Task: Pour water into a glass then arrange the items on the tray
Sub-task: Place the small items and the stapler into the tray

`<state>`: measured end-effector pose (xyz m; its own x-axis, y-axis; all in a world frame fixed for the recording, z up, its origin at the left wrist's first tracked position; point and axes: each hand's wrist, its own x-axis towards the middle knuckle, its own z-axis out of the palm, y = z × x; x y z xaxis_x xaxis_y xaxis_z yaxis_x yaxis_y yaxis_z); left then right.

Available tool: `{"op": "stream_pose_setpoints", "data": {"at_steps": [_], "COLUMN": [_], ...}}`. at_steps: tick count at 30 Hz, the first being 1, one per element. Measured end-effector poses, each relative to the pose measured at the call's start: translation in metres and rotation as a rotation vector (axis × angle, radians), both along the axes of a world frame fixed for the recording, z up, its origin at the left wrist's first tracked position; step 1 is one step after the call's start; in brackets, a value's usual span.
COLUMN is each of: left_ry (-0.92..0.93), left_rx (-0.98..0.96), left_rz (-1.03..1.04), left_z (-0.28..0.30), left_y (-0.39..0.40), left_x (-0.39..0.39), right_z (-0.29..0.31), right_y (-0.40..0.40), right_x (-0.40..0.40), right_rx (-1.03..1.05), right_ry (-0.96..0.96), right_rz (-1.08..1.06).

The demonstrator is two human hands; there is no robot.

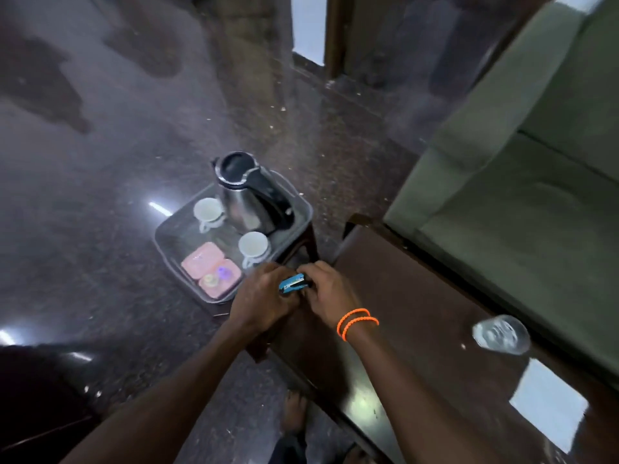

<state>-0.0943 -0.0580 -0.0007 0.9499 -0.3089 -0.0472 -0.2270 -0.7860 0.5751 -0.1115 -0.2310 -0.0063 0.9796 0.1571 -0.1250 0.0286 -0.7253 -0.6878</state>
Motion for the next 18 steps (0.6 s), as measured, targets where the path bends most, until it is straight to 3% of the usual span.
{"op": "stream_pose_setpoints", "data": {"at_steps": [10,18], "left_ry": [-0.014,-0.035], "left_rx": [0.024,0.203], "left_rz": [0.237,0.29], "left_z": [-0.004,-0.036], "left_y": [0.134,0.18], "left_x": [0.057,0.087], "right_z": [0.0,-0.032], "right_y": [0.139,0.196], "right_x": [0.093,0.138], "right_rx": [-0.111,-0.215], "right_ry": [-0.078,-0.06], "right_rz": [0.231,0.303]}}
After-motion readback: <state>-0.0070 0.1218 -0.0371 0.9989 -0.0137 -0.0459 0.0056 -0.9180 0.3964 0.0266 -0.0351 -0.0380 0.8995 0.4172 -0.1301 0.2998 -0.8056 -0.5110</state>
